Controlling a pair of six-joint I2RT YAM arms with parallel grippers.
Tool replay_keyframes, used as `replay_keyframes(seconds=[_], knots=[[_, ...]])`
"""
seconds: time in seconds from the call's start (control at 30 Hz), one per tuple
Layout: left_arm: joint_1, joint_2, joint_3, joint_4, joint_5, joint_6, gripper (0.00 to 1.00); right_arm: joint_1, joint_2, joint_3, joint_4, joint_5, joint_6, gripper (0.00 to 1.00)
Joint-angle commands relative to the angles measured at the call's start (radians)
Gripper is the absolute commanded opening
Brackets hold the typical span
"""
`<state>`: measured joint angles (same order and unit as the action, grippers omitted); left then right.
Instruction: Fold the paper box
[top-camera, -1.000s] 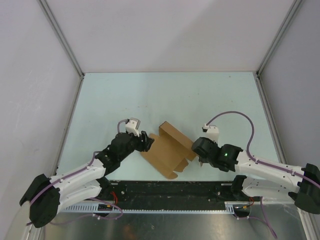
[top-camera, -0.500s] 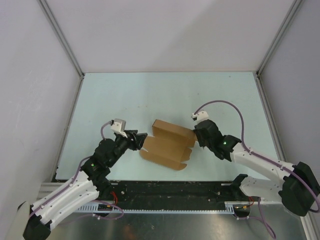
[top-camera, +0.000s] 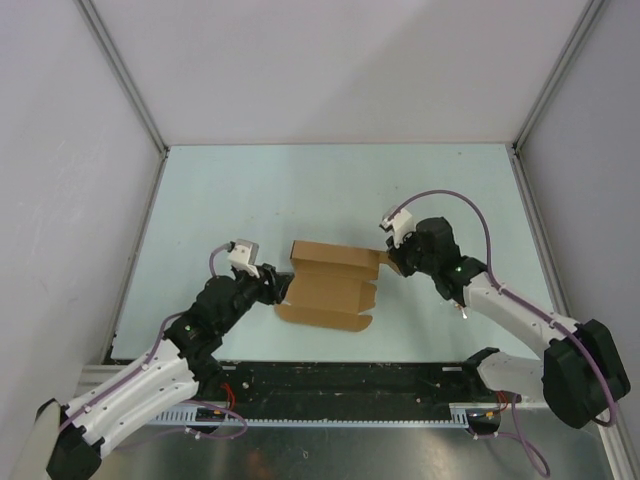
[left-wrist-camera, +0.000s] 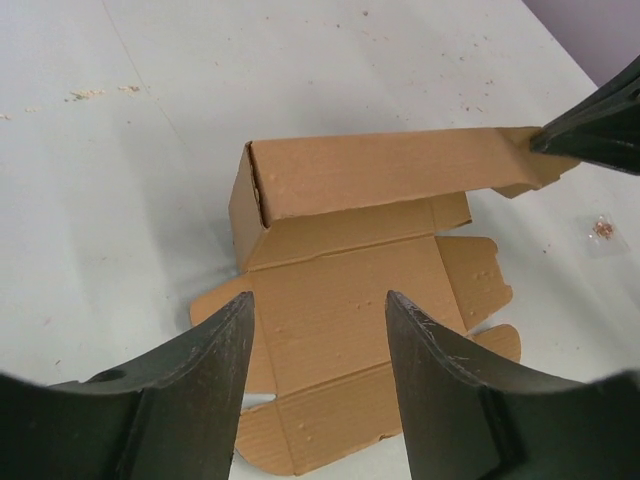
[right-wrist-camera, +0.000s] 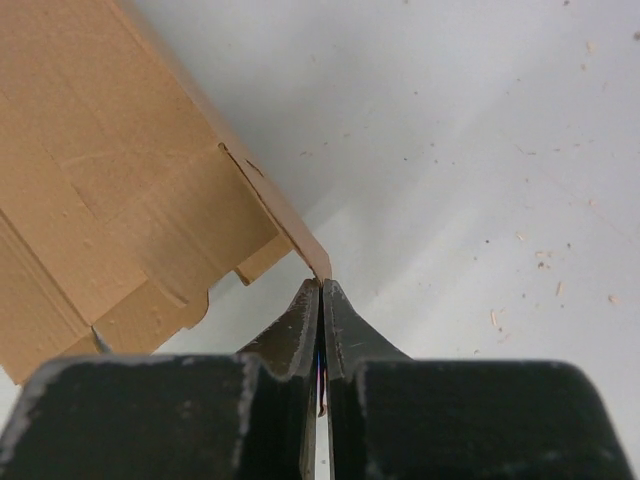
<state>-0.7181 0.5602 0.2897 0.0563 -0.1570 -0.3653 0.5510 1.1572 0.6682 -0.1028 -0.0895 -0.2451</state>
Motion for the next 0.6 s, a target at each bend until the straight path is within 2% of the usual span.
replay_keyframes(seconds=[0.0, 0.23, 0.57], knots=[[-0.006, 0.007, 0.026, 0.008, -0.009, 0.019, 0.6, -0.089, 0.044, 0.042, 0.055, -0.249, -0.095, 0.02], [-0.006, 0.012, 0.025, 0.008, -0.004, 0.019, 0.59, -0.125, 0.151, 0.106, 0.009, -0.447, -0.171, 0.02], [-0.006, 0.012, 0.032, 0.008, 0.001, 0.026, 0.59, -0.137, 0.236, 0.226, -0.081, -0.51, -0.298, 0.03]])
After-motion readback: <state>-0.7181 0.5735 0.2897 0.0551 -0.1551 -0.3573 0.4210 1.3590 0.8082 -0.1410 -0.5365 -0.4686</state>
